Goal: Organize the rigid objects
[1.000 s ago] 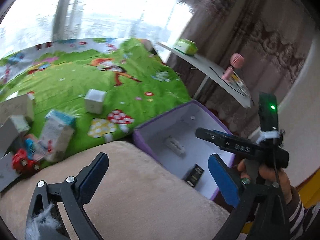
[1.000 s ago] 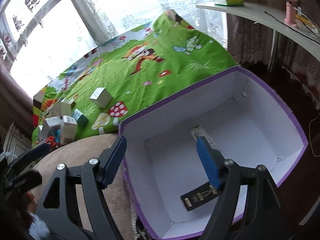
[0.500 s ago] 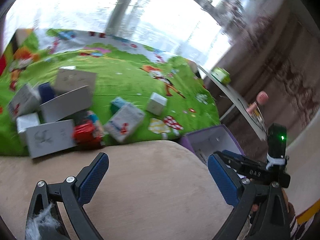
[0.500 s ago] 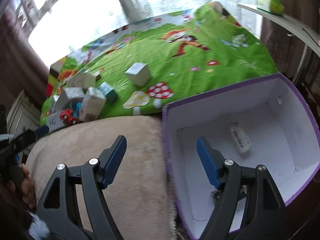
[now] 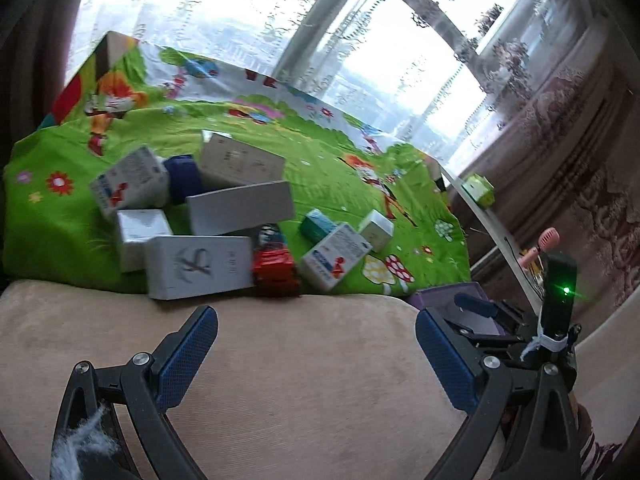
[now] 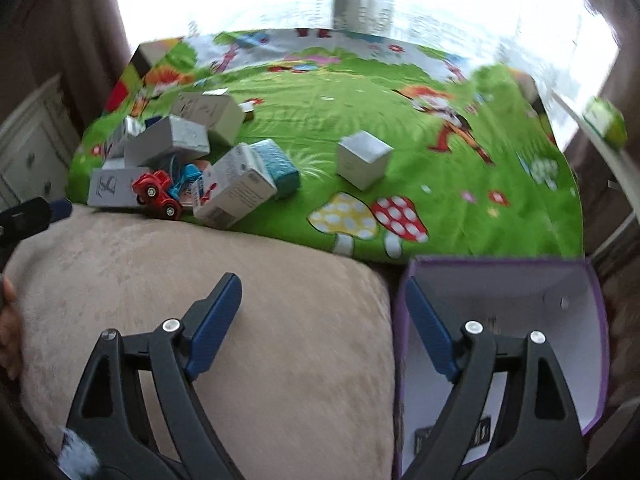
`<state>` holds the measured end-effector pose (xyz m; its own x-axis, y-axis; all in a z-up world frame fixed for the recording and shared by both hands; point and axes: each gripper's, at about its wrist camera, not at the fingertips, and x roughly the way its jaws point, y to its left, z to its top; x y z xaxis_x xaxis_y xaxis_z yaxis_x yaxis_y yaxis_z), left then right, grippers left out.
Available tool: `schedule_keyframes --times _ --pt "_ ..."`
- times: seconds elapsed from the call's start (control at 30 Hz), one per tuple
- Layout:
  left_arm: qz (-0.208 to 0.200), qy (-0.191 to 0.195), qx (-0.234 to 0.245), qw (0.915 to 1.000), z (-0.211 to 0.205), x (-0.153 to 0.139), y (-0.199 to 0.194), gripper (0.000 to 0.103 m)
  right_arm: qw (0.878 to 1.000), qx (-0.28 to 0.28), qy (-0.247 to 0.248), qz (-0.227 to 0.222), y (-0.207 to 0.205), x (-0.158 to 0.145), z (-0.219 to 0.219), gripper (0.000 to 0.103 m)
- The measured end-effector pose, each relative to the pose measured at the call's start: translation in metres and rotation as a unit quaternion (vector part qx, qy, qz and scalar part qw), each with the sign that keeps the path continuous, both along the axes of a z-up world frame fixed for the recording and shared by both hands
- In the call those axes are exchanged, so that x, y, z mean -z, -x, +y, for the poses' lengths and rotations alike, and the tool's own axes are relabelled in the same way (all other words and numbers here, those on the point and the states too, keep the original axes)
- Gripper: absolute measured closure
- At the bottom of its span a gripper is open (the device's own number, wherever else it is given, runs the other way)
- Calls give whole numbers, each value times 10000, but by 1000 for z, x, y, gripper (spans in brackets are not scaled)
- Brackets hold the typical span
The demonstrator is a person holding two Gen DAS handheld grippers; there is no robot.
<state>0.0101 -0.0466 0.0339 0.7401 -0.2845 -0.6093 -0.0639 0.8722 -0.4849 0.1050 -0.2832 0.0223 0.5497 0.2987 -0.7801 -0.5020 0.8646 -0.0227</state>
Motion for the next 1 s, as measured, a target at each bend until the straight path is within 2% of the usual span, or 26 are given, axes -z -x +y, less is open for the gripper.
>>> schedule_keyframes --times 0.17,0.27,0.5,0.8,1.0 --pt "27 72 -221 9997 17 4 5 3 9983 -438 332 -174 -7 0 37 16" --pt "12 -8 -328 9995 22 3 7 3 9957 -701 532 -303 -10 1 59 15" --pt "15 -2 -533 9986 36 4 11 3 9892 -1094 891 -395 -18 10 94 14" --pt "87 -51 -1018 9948 59 5 16 3 9842 -1259 1183 -391 -30 19 116 13" --pt "243 -159 -1511 9881 81 4 11 2 9832 -1254 1269 -391 -35 24 123 12"
